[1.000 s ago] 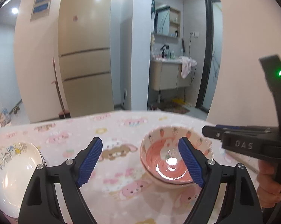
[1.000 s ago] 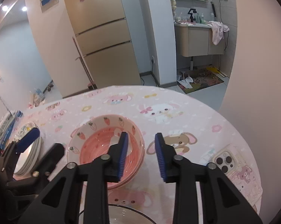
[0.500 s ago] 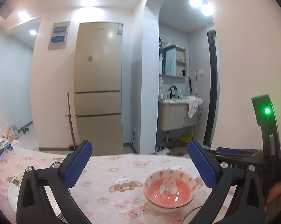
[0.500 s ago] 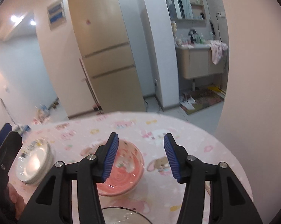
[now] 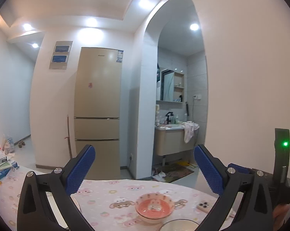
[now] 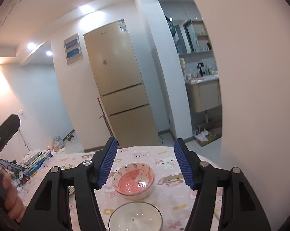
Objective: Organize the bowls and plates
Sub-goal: 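Withdraw both grippers and move them toward the white bowl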
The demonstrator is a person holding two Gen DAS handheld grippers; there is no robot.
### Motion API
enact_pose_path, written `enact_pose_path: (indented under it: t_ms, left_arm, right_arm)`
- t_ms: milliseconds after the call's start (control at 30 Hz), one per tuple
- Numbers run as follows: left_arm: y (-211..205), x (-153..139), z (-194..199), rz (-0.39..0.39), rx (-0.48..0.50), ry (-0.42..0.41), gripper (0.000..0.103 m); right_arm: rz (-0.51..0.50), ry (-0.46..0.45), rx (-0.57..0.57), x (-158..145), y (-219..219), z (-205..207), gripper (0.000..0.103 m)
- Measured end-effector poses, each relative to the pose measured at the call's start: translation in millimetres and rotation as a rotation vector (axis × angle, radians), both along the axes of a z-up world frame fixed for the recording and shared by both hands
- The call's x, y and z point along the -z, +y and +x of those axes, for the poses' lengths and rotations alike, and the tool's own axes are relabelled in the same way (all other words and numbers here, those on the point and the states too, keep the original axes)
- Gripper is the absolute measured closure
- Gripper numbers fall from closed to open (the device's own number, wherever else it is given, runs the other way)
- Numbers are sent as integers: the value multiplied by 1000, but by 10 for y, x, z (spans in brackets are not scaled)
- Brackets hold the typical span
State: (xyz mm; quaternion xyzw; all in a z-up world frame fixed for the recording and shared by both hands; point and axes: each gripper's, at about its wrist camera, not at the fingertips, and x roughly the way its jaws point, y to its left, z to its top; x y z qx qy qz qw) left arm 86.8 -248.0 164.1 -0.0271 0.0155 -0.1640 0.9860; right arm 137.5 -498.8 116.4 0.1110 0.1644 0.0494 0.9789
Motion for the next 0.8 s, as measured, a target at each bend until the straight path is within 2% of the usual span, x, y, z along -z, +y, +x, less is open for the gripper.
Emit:
enact_pose_path:
  t_ms: [100, 333, 433, 467, 567, 667, 800]
  left_arm:
    - [6, -63, -193, -2, 2, -36, 0]
    - [0, -176, -496, -26, 54, -63, 0]
    - [-34, -149, -532, -25, 115, -59, 0]
    - [-55, -121, -514, -29, 118, -47, 0]
    - [-88, 49, -388, -61, 133, 65, 0]
    - [-122, 259, -262, -73, 141, 154, 0]
    - [-191, 579, -15, -31, 110, 251, 0]
  right_arm:
    - [-2, -29, -7, -83, -1, -212, 42]
    - [-45, -113, -7, -289, 14, -631, 40]
    - [-84, -130, -21, -295, 70, -731, 33]
    - [-108, -131, -10, -267, 89, -737, 28]
    - [-153, -70, 68, -124, 77, -669, 28]
    - [-115, 6, 59, 27, 2, -603, 28]
    - [-77, 87, 40, 228, -74, -554, 28]
